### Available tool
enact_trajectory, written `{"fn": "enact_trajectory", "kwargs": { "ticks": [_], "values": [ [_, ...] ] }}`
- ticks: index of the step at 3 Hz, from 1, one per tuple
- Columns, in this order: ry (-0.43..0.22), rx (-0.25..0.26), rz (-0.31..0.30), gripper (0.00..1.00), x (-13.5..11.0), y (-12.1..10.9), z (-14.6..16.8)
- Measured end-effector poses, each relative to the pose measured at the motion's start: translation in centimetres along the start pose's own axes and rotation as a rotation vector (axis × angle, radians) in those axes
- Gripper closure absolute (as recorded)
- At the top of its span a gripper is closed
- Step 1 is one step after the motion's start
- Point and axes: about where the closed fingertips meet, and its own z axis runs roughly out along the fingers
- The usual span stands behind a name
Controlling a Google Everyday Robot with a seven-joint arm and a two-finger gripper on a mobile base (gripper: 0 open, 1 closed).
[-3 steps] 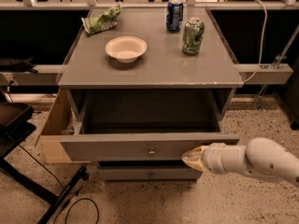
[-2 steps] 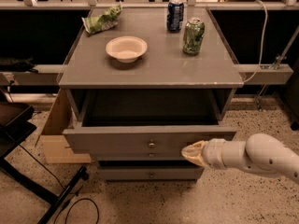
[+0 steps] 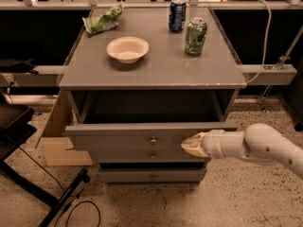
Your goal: Close top drawer
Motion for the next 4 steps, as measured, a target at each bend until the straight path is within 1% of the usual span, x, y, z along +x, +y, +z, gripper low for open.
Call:
{"fn": "enact_trajectory", "kwargs": {
  "ticks": [1, 2, 3, 4],
  "values": [
    [-0.02, -0.005, -0.015, 1.0, -0.5, -1.0, 0.4],
    [-0.02, -0.005, -0.015, 1.0, -0.5, -1.0, 0.4],
    [-0.06, -0.003, -0.03, 1.0, -1.1, -2.2, 0.6],
    [-0.102, -0.013, -0.024, 0.84, -1.1, -3.0, 0.8]
  ]
}}
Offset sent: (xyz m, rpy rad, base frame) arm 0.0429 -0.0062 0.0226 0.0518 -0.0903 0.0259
